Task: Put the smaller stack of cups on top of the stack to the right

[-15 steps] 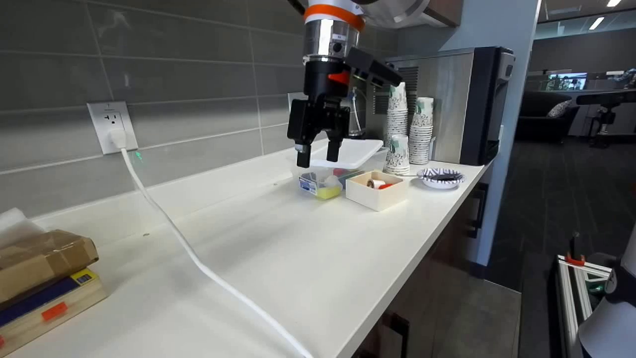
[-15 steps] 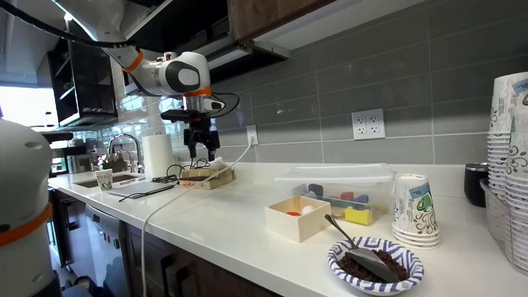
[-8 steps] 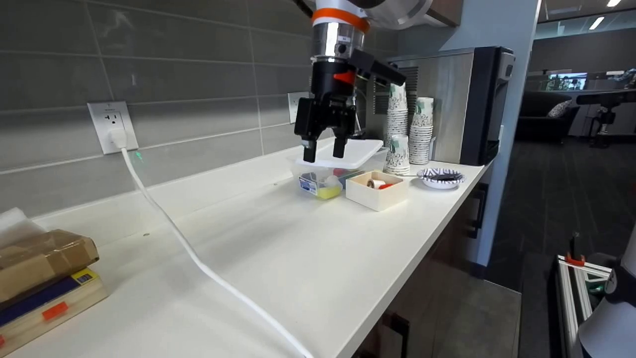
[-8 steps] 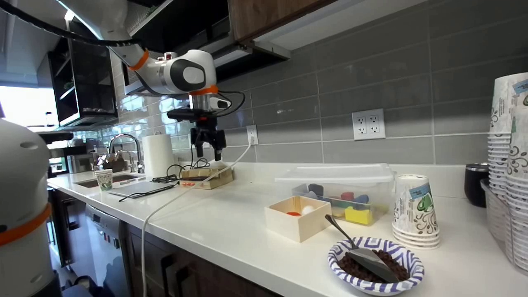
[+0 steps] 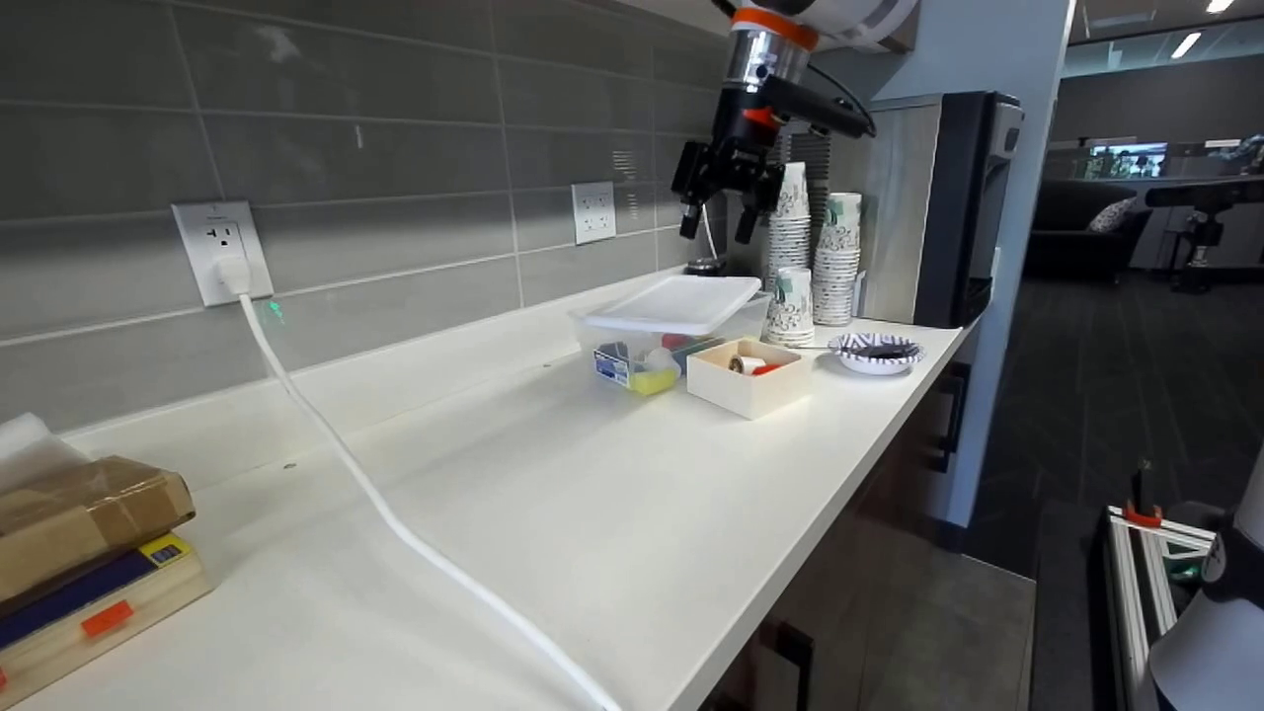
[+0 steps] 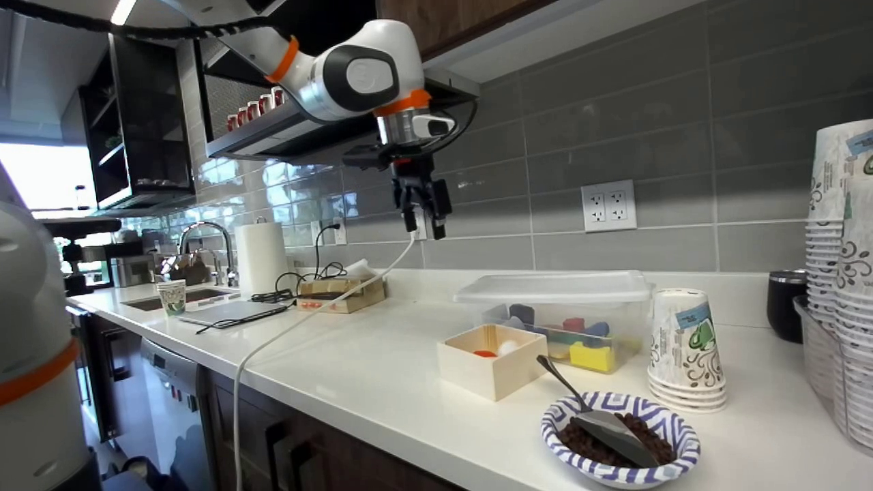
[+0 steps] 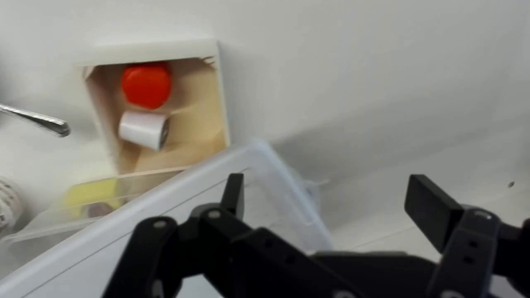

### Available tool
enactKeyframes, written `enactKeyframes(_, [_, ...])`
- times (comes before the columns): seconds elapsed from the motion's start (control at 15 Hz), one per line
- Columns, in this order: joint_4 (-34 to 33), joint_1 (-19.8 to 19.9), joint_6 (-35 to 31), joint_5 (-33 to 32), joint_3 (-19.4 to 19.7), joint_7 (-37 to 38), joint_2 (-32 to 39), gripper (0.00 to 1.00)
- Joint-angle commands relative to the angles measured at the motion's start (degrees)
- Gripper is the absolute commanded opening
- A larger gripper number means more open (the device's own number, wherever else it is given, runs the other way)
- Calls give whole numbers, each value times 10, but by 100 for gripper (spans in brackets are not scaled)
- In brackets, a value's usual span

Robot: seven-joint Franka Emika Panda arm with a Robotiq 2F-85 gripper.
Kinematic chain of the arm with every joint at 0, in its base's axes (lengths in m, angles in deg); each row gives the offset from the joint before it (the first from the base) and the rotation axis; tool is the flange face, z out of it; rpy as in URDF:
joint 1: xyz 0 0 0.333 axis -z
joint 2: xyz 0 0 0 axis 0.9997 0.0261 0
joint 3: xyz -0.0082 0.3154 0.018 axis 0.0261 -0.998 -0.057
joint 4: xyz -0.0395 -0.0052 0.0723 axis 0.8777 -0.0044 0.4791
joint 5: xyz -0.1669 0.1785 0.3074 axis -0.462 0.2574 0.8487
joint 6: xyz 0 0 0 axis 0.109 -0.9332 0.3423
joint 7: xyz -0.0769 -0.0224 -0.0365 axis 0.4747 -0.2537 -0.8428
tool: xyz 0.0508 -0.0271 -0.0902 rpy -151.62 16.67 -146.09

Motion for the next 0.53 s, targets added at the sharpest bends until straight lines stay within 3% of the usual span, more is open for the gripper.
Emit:
enactKeyframes(0.0, [-53,36,-1,-3,41,-16,29,100])
enactKeyframes(0.47, [-148,86,-4,2,95,-3,130,100])
